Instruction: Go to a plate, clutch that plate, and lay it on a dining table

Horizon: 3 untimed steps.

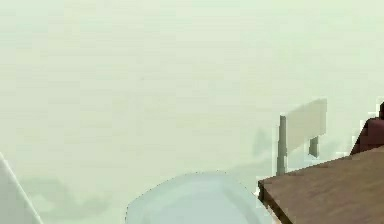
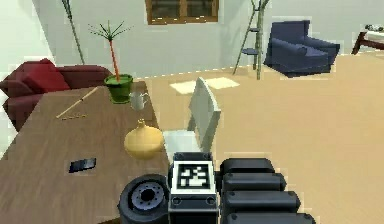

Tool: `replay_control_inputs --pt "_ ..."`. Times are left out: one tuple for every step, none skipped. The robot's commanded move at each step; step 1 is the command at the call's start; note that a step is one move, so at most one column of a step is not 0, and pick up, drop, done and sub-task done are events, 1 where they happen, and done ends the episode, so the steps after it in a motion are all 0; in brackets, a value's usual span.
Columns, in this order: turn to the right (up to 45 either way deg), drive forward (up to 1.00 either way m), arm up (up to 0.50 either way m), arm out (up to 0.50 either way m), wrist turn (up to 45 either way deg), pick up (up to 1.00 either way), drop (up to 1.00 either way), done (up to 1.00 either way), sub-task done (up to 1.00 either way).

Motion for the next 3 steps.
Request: replay_control_inputs --pt "45.0 0.0 0.0 0.0 0.0 0.0 0.0 0.0 0.0" --pt "45.0 0.0 0.0 0.0 0.0 0.0 0.0 0.0 0.0" --pt "45.0 0.0 0.0 0.0 0.0 0.0 0.0 0.0 0.0"
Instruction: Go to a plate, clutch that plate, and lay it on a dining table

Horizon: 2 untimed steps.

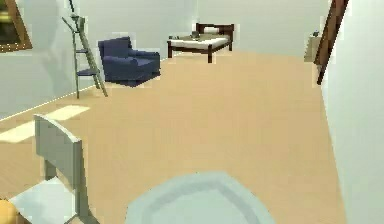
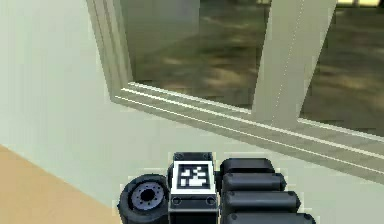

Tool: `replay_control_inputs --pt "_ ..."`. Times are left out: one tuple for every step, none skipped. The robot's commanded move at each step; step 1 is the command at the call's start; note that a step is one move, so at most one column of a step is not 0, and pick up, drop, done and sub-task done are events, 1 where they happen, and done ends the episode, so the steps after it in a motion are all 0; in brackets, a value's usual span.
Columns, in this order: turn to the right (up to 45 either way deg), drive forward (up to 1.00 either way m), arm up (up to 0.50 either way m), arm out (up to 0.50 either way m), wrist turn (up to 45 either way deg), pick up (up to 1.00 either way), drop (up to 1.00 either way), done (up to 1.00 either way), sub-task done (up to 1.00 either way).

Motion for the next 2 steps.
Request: replay_control_inputs --pt "-45.0 0.0 0.0 0.0 0.0 0.0 0.0 0.0 0.0" --pt "-45.0 0.0 0.0 0.0 0.0 0.0 0.0 0.0 0.0"
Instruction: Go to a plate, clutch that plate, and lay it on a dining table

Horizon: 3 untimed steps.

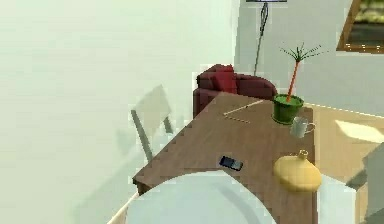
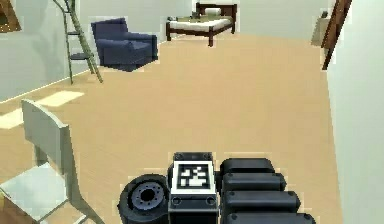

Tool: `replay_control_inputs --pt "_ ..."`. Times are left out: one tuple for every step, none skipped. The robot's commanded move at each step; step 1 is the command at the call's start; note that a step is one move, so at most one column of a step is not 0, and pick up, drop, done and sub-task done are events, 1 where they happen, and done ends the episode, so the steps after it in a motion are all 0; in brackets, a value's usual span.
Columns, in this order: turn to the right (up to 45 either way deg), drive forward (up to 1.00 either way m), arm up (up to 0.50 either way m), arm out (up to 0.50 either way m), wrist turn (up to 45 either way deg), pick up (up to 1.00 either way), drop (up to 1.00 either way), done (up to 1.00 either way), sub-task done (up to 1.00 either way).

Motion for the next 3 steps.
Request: replay_control_inputs --pt "-42.0 0.0 0.0 0.0 0.0 0.0 0.0 0.0 0.0" --pt "45.0 0.0 0.0 0.0 0.0 0.0 0.0 0.0 0.0" --pt "45.0 0.0 0.0 0.0 0.0 0.0 0.0 0.0 0.0"
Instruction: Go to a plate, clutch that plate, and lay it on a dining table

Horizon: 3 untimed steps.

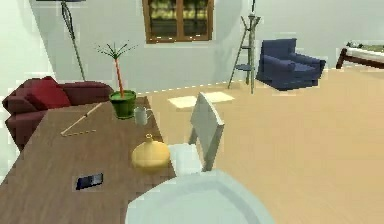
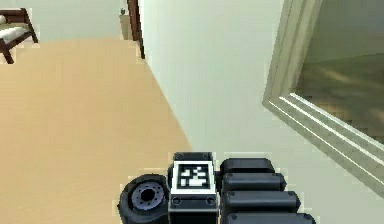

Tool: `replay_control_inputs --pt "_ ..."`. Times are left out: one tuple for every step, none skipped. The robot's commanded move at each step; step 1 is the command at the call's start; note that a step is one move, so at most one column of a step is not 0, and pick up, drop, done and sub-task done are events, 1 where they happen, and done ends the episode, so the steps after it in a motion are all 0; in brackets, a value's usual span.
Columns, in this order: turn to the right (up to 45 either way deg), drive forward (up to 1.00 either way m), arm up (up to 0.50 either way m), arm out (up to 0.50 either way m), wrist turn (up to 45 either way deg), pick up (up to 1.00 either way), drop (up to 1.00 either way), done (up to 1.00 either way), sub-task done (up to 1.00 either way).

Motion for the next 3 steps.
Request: replay_control_inputs --pt "39.0 0.0 0.0 0.0 0.0 0.0 0.0 0.0 0.0" --pt "-45.0 0.0 0.0 0.0 0.0 0.0 0.0 0.0 0.0" --pt "-45.0 0.0 0.0 0.0 0.0 0.0 0.0 0.0 0.0"
